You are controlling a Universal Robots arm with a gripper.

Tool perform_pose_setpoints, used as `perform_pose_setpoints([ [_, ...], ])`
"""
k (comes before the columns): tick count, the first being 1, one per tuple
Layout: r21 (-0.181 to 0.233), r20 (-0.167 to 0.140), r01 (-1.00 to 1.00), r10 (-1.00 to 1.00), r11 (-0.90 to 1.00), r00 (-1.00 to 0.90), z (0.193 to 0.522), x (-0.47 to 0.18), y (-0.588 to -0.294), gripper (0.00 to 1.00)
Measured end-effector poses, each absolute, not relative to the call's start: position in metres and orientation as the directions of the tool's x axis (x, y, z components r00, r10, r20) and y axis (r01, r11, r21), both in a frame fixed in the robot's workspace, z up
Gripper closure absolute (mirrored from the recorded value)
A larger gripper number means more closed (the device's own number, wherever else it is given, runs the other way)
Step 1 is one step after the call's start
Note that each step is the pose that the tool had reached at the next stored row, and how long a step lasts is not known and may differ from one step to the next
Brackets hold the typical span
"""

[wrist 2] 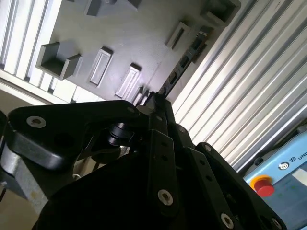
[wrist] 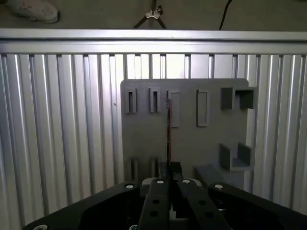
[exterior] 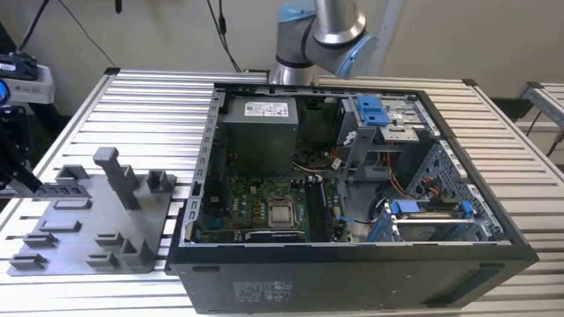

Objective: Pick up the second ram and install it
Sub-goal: 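Pick up the second ram and move it above second insertion slot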

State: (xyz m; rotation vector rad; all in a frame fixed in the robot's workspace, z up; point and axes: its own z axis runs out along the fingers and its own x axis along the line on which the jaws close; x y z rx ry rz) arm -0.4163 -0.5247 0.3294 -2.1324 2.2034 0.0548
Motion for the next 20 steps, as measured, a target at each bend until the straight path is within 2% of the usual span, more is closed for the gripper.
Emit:
perform_pose_setpoints([
  [20, -0.025, -0.079, -0.999, -0.996, 0.036, -0.034, 0.366, -0.416, -0.525, 0.87],
])
